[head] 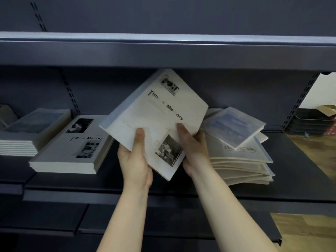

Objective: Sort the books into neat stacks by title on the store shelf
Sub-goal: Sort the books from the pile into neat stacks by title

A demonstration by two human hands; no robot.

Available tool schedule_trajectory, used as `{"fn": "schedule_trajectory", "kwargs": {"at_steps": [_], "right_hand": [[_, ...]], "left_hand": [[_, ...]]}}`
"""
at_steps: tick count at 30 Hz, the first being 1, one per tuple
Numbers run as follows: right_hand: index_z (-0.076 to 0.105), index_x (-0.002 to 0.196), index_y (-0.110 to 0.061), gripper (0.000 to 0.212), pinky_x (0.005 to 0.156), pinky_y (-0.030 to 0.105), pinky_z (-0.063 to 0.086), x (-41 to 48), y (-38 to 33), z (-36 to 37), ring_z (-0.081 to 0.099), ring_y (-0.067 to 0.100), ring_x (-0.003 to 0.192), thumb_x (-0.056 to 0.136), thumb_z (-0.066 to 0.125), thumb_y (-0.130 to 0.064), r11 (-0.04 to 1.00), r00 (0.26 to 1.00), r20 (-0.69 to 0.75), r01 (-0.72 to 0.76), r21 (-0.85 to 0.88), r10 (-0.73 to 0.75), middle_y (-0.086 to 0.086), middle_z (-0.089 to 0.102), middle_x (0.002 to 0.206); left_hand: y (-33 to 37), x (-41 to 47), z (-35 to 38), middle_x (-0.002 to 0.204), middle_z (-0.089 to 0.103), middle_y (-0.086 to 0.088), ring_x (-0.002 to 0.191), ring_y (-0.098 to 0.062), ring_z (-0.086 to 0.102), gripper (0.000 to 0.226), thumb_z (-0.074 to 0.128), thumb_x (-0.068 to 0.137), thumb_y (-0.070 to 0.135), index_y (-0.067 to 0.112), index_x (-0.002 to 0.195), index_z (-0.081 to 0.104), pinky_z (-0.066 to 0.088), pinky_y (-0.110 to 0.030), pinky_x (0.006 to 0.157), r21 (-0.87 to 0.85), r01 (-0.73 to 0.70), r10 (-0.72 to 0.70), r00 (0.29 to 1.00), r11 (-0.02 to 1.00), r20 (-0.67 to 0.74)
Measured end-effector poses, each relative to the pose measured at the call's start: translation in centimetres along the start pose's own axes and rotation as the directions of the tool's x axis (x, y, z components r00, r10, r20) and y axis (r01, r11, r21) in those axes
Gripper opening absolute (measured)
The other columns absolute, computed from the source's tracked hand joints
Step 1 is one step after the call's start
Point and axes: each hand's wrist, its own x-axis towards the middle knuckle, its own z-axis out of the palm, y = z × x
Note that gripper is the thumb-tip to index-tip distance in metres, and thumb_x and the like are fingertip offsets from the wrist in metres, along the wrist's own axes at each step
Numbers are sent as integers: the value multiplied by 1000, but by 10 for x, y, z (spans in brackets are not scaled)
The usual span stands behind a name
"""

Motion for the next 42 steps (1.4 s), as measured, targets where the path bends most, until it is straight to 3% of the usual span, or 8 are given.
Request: {"fn": "schedule_trajectory", "kwargs": {"at_steps": [5, 9, 14, 17, 20, 27, 35, 42], "right_hand": [[42, 126, -18, 44, 70, 25, 59, 6, 3, 0, 66, 11, 91, 90, 61, -1, 977, 990, 12, 137, -161, -137, 0, 66, 105], [45, 123, -18, 43, 79, 22, 55, 10, 7, 7, 66, 4, 86, 90, 56, 6, 956, 975, 43, 223, -192, -219, -3, 67, 103], [50, 120, -16, 36, 56, 13, 51, 15, 10, 15, 65, -5, 70, 92, 51, 7, 956, 978, 14, 208, -207, -210, -7, 66, 94], [52, 119, -21, 36, 60, 16, 50, 17, 12, 22, 64, 0, 79, 94, 48, 5, 951, 983, 2, 178, -253, -184, -7, 67, 99], [53, 123, -17, 41, 77, 26, 52, 19, 17, 30, 65, 12, 96, 93, 43, 8, 936, 982, 5, 182, -302, -189, -1, 69, 110], [57, 122, -15, 39, 67, 26, 52, 24, 45, 64, 66, 16, 99, 92, 43, 5, 908, 990, -15, 122, -402, -139, 0, 71, 109], [61, 112, -20, 29, 68, 30, 49, 25, 99, 123, 63, 17, 93, 94, 48, 0, 854, 998, -54, -40, -519, 14, 0, 68, 101], [59, 99, -25, 25, 62, 27, 43, 27, 143, 163, 60, 16, 88, 93, 50, -3, 796, 992, -102, -120, -594, 74, 1, 65, 98]], "left_hand": [[2, 8, -24, 127, 60, -10, 117, -22, 57, 56, 60, 84, -3, 8, 137, 43, 49, -38, 95, 157, -33, 24, 998, 987, 64], [6, 15, -38, 122, 63, -9, 115, -22, 59, 53, 68, 82, 1, 6, 131, 48, 48, -40, 97, 252, -31, 18, 998, 967, 54], [17, 31, -67, 120, 65, -8, 114, -23, 60, 49, 71, 84, 16, 7, 128, 52, 45, -48, 99, 352, -23, 4, 998, 936, 56], [24, 40, -82, 118, 62, 6, 109, -7, 60, 58, 71, 83, 29, 18, 134, 45, 47, -32, 96, 449, -24, 25, 1000, 893, 4], [36, 52, -107, 115, 57, 16, 103, 7, 55, 55, 58, 86, 52, 25, 132, 47, 43, -11, 85, 686, -162, 162, 985, 709, 66], [76, 93, -188, 121, 57, -6, 106, -23, 55, 50, 36, 92, 48, 14, 122, 58, 47, -35, 83, 895, -446, 113, 889, -11, 444], [105, 128, -263, 117, 60, -6, 102, -30, 58, 48, 33, 91, 46, 15, 114, 62, 45, -45, 83, 901, -399, 11, 914, -168, 407], [125, 150, -314, 119, 60, -3, 105, -29, 57, 48, 33, 91, 45, 16, 116, 62, 44, -44, 84, 903, -388, -27, 921, -183, 389]]}}
